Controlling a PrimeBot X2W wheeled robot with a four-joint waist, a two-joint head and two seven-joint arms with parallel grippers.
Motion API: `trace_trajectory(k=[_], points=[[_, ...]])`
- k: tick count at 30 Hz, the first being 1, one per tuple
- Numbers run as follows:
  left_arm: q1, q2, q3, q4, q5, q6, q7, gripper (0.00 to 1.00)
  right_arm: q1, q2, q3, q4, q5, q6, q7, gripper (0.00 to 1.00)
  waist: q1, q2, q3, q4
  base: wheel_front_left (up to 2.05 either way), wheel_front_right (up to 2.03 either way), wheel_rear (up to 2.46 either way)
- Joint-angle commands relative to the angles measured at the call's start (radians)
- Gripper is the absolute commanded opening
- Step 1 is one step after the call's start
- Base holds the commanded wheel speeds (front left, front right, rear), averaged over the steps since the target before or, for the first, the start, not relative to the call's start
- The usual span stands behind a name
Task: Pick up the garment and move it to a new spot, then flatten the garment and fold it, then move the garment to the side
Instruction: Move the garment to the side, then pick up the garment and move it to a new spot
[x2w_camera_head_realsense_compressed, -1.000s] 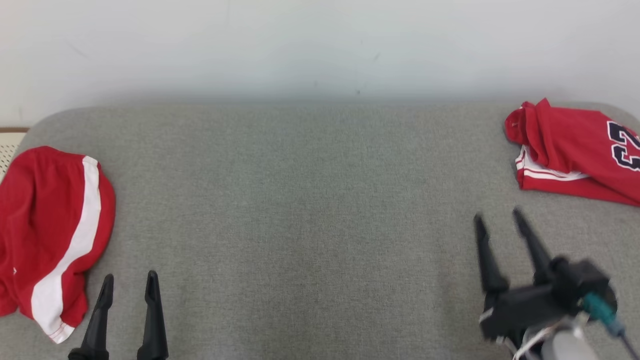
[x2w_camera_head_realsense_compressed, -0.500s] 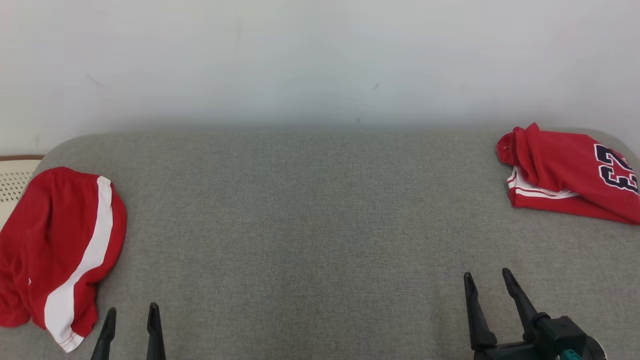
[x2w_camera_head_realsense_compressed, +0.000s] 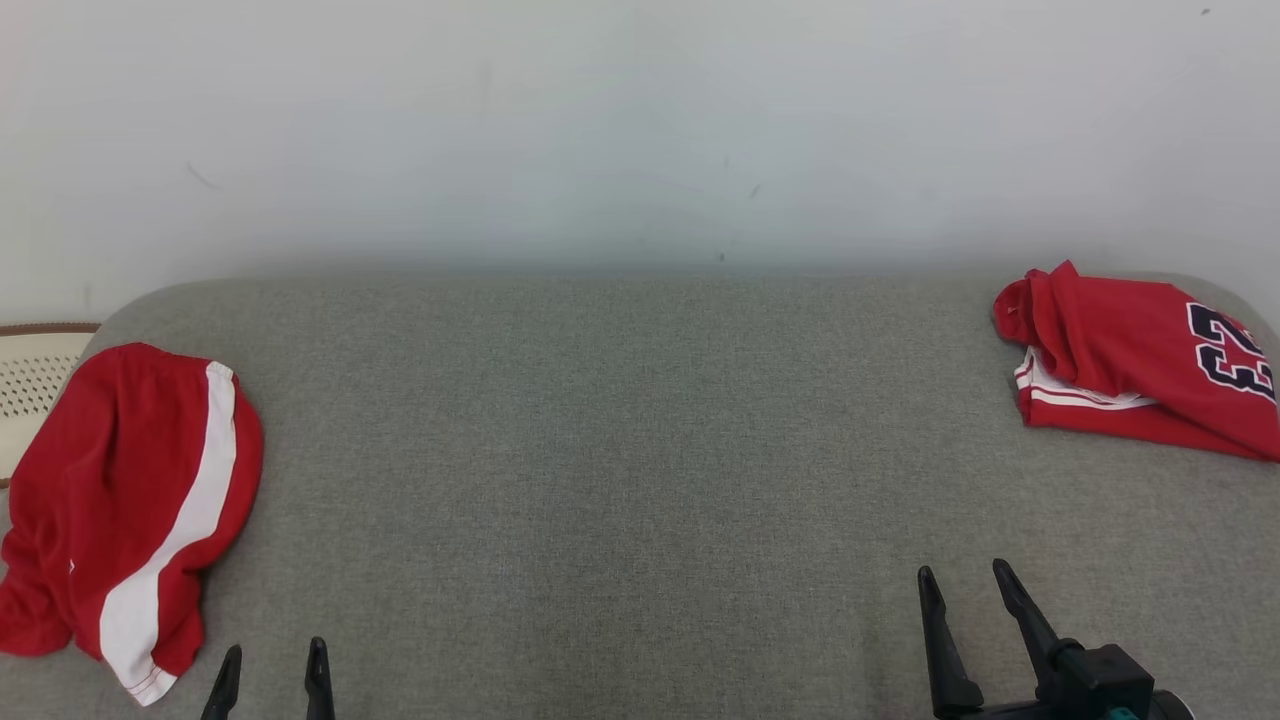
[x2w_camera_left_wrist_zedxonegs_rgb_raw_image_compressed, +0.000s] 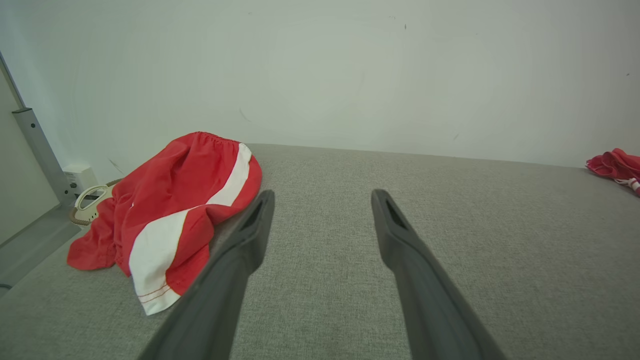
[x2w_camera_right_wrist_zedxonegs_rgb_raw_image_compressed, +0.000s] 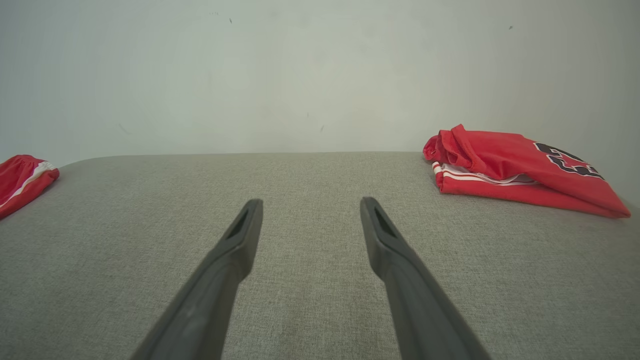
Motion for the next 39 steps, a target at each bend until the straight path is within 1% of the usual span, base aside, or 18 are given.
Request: trace_trajectory(k=[1, 7, 14, 19, 30, 34, 39], points=[[0.006, 0.006, 0.004, 0.003, 0.003, -0.004, -0.004, 1.00, 0.006, 0.002, 0.001, 0.003, -0.001, 0.000, -0.001, 1.00, 0.0000, 0.0000, 0.001, 0.001, 0.00, 0.00, 0.00], [0.007, 0.004, 0.003, 0.005, 0.002, -0.006, -0.004, 1.00, 0.009, 0.005, -0.003, 0.008, 0.002, 0.000, -0.001, 1.00, 0.0000, 0.0000, 0.004, 0.010, 0.00, 0.00, 0.00], [0.009, 0.003, 0.010, 0.009, -0.004, -0.001, -0.004, 1.00, 0.016, 0.007, 0.005, 0.014, 0.012, 0.000, -0.001, 1.00, 0.0000, 0.0000, 0.004, 0.058, 0.00, 0.00, 0.00], [0.015, 0.003, 0.014, 0.010, 0.002, 0.001, -0.004, 1.00, 0.019, 0.008, 0.007, 0.019, 0.022, 0.000, -0.001, 1.00, 0.0000, 0.0000, 0.004, 0.124, 0.00, 0.00, 0.00], [0.021, 0.012, 0.023, 0.016, -0.001, -0.002, -0.004, 1.00, 0.017, 0.013, 0.019, 0.032, 0.035, 0.000, -0.001, 1.00, 0.0000, 0.0000, 0.003, 0.293, 0.00, 0.00, 0.00], [0.023, 0.016, 0.034, 0.013, -0.006, 0.003, -0.004, 1.00, 0.009, 0.015, 0.030, 0.034, 0.041, 0.000, -0.001, 1.00, 0.0000, 0.0000, 0.006, 0.343, 0.00, 0.00, 0.00], [0.029, 0.018, 0.046, 0.012, -0.010, 0.009, -0.004, 1.00, 0.003, 0.016, 0.040, 0.033, 0.045, 0.000, -0.001, 1.00, 0.0000, 0.0000, 0.006, 0.386, 0.00, 0.00, 0.00]])
